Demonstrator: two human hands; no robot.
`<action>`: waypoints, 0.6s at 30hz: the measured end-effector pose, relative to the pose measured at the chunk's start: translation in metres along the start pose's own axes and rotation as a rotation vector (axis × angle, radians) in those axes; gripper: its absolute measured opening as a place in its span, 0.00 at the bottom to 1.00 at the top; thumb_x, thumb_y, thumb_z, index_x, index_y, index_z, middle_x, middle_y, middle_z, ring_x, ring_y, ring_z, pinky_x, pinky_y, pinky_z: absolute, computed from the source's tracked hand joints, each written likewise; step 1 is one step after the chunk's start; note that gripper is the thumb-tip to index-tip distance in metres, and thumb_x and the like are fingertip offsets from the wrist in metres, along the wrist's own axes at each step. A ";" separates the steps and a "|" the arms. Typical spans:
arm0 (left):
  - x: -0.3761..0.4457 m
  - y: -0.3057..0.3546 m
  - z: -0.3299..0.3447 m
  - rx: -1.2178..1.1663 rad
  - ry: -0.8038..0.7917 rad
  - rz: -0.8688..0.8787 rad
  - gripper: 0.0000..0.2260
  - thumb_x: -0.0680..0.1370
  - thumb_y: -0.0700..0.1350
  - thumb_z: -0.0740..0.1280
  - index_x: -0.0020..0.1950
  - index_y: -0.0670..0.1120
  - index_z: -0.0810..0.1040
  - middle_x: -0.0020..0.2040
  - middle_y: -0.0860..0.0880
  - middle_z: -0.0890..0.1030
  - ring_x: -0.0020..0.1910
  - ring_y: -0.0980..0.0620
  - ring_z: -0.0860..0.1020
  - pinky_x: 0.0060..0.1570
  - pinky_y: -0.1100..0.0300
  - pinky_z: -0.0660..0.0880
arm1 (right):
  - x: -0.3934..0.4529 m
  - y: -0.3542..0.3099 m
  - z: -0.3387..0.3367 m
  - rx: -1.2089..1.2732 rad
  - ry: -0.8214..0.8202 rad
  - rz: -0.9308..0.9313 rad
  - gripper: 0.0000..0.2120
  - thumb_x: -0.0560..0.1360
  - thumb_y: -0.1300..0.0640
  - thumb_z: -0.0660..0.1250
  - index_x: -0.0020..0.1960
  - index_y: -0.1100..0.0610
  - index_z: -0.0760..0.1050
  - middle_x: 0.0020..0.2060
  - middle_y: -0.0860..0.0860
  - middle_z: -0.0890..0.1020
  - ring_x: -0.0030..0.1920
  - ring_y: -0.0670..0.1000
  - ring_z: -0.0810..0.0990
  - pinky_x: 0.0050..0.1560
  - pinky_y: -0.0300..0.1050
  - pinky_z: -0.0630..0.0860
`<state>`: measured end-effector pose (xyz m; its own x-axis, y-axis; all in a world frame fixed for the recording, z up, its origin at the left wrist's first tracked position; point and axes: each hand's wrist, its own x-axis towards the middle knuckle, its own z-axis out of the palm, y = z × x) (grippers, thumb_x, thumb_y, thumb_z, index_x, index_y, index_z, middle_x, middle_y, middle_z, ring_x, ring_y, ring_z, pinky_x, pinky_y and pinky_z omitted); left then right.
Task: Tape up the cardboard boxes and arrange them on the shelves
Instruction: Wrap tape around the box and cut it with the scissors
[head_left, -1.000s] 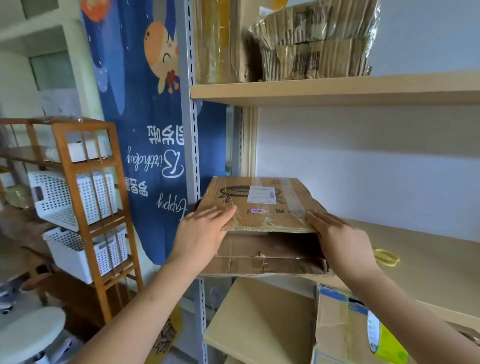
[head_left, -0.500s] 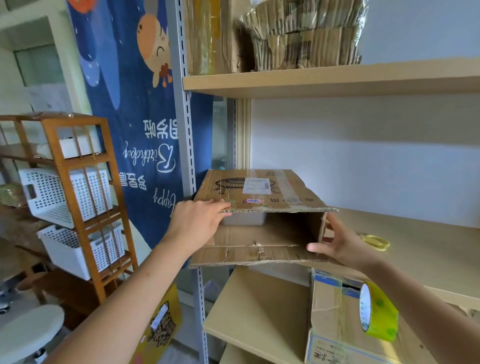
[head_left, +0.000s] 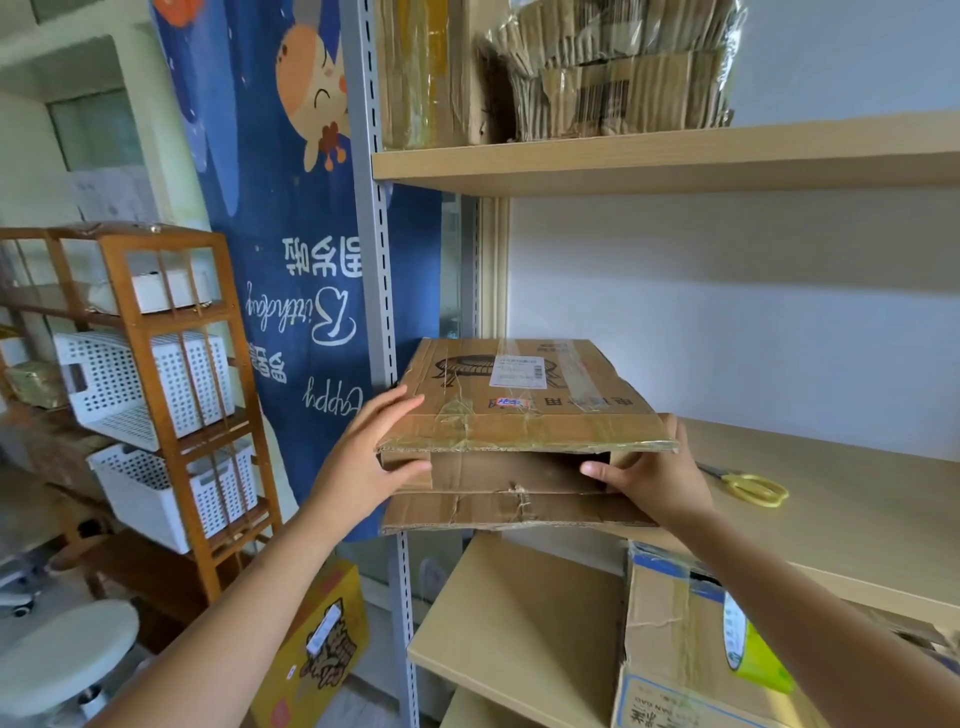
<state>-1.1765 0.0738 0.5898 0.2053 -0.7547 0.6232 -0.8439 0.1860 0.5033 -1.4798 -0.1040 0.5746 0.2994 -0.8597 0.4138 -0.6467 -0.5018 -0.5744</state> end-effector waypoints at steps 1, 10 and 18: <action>-0.001 -0.004 0.004 0.031 0.024 0.009 0.32 0.71 0.50 0.76 0.72 0.60 0.69 0.74 0.67 0.62 0.71 0.65 0.64 0.66 0.61 0.68 | -0.002 0.001 -0.007 0.065 -0.060 -0.039 0.33 0.62 0.35 0.76 0.62 0.46 0.73 0.57 0.47 0.68 0.62 0.46 0.64 0.62 0.47 0.71; -0.017 -0.004 0.013 0.077 -0.019 0.037 0.40 0.68 0.55 0.77 0.76 0.63 0.60 0.77 0.66 0.49 0.72 0.66 0.57 0.61 0.61 0.72 | -0.006 0.011 -0.021 0.130 -0.120 0.100 0.30 0.63 0.35 0.76 0.61 0.42 0.73 0.52 0.43 0.82 0.49 0.49 0.81 0.51 0.51 0.78; -0.025 -0.005 0.022 -0.086 0.077 0.067 0.25 0.78 0.46 0.68 0.74 0.55 0.67 0.78 0.58 0.54 0.73 0.67 0.59 0.56 0.79 0.66 | -0.011 0.004 -0.034 0.046 -0.199 0.059 0.28 0.71 0.45 0.75 0.67 0.41 0.68 0.50 0.45 0.82 0.46 0.49 0.79 0.48 0.46 0.77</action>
<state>-1.1885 0.0776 0.5589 0.1898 -0.6889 0.6996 -0.8119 0.2905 0.5063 -1.5089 -0.0934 0.5919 0.3971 -0.8876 0.2336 -0.6362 -0.4496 -0.6269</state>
